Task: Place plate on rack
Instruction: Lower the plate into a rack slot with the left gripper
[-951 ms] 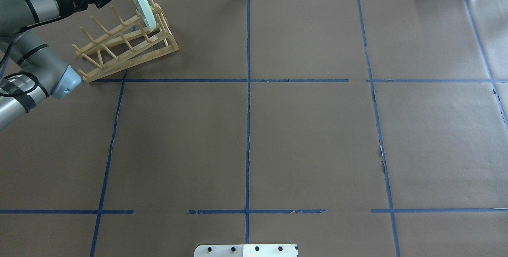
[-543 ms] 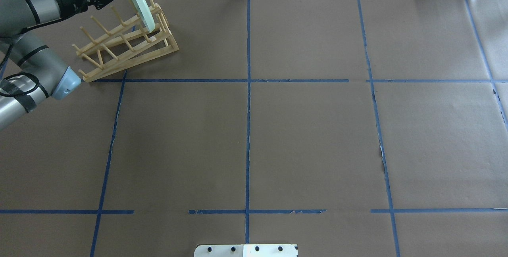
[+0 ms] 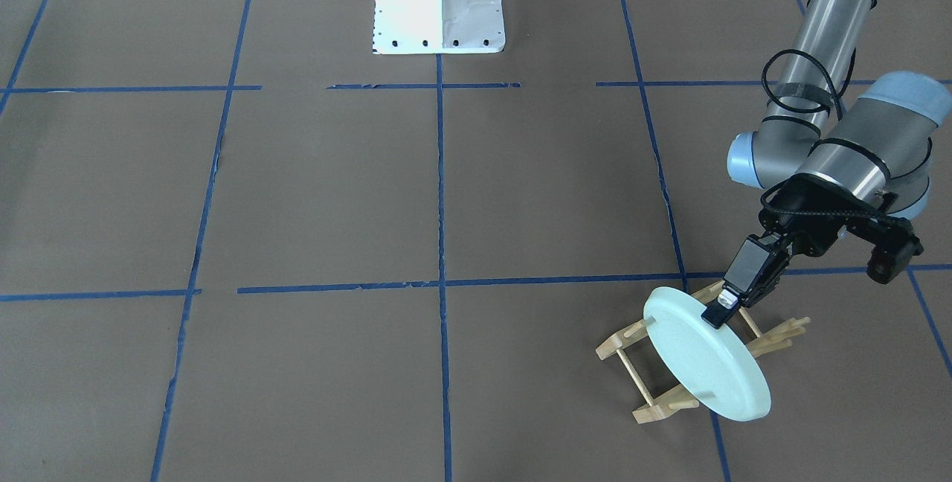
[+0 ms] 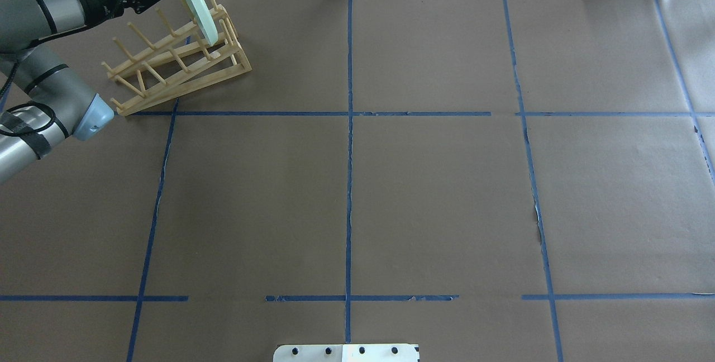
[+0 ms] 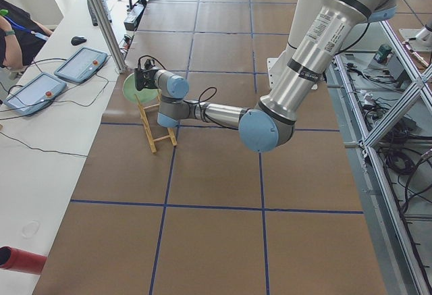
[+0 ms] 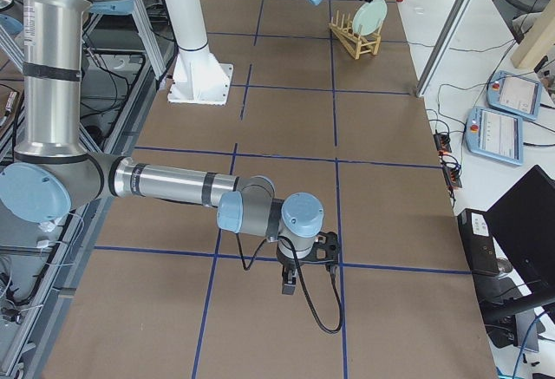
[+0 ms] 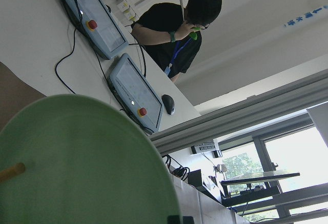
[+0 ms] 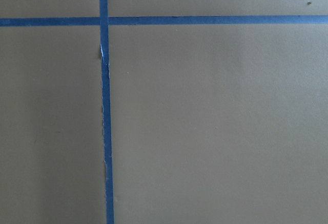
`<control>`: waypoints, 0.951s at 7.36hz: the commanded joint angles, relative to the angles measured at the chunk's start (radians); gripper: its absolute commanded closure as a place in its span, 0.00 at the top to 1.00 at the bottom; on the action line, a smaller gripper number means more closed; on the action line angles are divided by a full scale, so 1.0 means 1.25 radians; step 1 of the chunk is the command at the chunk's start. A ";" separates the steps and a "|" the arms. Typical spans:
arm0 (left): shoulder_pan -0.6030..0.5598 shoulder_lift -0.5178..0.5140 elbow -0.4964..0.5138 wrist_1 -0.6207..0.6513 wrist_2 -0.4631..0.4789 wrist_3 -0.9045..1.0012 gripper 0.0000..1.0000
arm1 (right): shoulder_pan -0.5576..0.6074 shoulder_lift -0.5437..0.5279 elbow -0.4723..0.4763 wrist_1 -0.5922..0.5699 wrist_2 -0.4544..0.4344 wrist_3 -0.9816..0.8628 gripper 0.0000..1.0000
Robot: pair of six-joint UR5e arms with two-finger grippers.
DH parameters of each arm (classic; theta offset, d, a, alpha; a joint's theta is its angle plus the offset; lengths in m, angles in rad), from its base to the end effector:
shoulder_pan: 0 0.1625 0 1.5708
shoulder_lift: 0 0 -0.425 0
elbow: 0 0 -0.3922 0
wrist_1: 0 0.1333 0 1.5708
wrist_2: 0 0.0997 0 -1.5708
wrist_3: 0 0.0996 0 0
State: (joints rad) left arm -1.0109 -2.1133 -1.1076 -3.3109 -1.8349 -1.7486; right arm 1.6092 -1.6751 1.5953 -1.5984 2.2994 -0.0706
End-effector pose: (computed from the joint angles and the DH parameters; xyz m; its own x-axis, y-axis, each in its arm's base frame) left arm 0.2697 -0.6323 0.3751 -0.2495 0.0766 -0.9653 0.6497 0.7525 -0.1082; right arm 0.0837 -0.4350 0.7010 0.7437 0.0296 0.6679 0.0143 0.9981 -0.0602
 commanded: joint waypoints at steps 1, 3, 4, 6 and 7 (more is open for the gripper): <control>-0.001 0.000 0.001 0.000 0.001 -0.003 1.00 | 0.000 0.000 0.000 -0.001 0.000 0.000 1.00; -0.002 0.000 0.000 0.000 0.001 -0.003 1.00 | 0.000 0.000 0.000 0.000 0.000 0.000 1.00; -0.002 0.000 0.000 0.000 0.001 -0.004 1.00 | 0.000 0.000 0.000 0.000 0.000 0.000 1.00; -0.005 0.001 -0.002 0.009 -0.001 0.017 1.00 | 0.000 0.000 0.000 0.000 0.000 0.000 1.00; -0.013 0.002 -0.007 0.029 -0.001 0.095 1.00 | 0.000 0.000 0.000 0.000 0.000 0.000 1.00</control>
State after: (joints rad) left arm -1.0189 -2.1124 -1.1110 -3.2969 -1.8351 -1.7127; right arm 1.6092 -1.6751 1.5953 -1.5988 2.2994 -0.0706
